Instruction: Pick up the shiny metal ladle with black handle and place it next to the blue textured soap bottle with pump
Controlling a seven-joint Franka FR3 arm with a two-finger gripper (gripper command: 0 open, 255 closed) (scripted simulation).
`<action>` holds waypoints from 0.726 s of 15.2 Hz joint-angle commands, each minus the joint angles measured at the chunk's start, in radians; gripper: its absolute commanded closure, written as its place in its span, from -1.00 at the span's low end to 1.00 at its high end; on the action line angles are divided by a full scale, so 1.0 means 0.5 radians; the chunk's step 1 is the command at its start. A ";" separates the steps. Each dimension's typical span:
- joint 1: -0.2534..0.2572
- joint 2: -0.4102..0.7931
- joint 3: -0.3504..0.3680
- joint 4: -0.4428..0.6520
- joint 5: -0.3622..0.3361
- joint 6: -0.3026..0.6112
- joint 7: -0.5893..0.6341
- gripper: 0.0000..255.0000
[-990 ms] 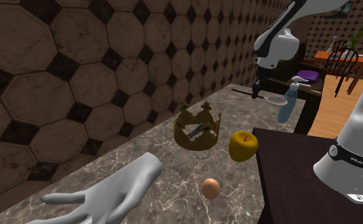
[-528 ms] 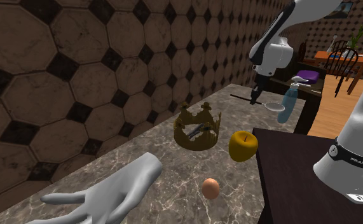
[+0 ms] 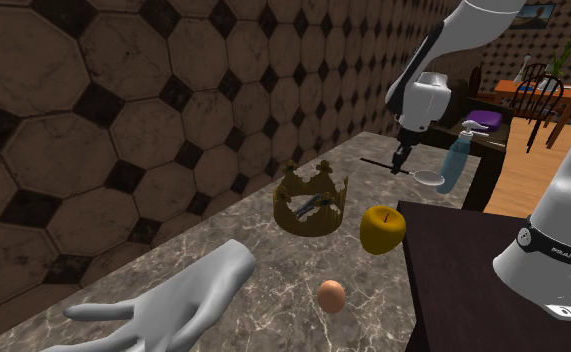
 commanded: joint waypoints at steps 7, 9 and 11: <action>-0.144 0.249 0.200 0.078 0.315 0.138 -0.258 1.00; -0.145 0.249 0.201 0.077 0.314 0.138 -0.257 1.00; -0.145 0.249 0.201 0.077 0.314 0.138 -0.257 1.00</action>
